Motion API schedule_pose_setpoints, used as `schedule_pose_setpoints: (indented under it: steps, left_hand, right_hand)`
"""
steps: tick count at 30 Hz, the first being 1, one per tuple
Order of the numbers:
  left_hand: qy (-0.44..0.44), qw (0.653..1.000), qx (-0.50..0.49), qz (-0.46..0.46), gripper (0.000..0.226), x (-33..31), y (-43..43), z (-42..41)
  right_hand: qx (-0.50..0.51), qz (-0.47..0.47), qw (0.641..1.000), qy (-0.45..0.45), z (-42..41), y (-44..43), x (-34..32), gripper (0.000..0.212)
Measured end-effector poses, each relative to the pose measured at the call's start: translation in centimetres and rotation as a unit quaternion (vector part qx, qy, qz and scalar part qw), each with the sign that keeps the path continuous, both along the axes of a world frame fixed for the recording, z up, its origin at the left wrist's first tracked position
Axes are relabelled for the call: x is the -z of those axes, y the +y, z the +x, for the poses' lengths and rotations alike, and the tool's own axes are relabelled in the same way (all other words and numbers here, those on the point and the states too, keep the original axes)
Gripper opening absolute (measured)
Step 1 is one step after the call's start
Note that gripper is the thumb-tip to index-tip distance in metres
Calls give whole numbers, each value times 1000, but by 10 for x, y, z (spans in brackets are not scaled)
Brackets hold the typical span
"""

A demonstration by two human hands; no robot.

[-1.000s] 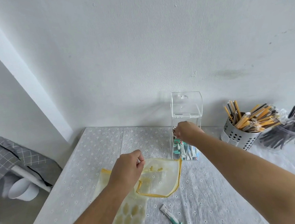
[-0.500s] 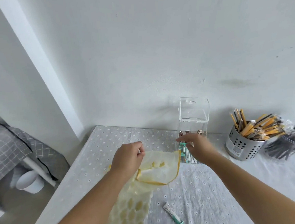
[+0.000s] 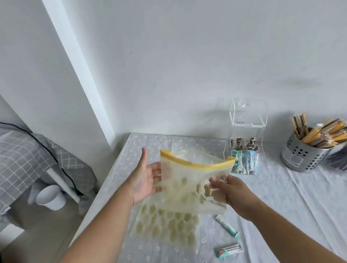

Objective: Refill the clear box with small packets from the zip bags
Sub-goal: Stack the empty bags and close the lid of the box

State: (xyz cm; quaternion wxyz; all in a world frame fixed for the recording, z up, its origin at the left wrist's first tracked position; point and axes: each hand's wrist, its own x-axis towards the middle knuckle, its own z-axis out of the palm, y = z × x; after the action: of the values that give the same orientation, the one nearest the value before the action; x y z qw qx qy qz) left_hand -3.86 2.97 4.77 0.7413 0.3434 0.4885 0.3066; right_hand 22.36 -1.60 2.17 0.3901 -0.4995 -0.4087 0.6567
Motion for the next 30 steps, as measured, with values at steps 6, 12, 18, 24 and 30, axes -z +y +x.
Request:
schedule_pose_setpoints:
  steps: [6, 12, 18, 24, 30]
  left_hand:
    - [154, 988, -11, 21, 17, 61, -46, -4]
    - [293, 944, -143, 41, 30, 96, -46, -18]
    - [606, 700, -53, 374, 54, 88, -54, -14]
    - [621, 639, 247, 381, 62, 121, -63, -6]
    - [621, 641, 335, 303, 86, 137, -59, -16]
  right_hand:
    - [69, -106, 992, 24, -40, -1, 38, 25]
    - [156, -109, 950, -246, -71, 10, 55, 26]
    - [113, 195, 796, -562, -99, -17, 57, 43]
    - [-152, 161, 719, -659, -109, -28, 105, 63]
    - [-253, 149, 712, -638, -91, -22, 116, 83]
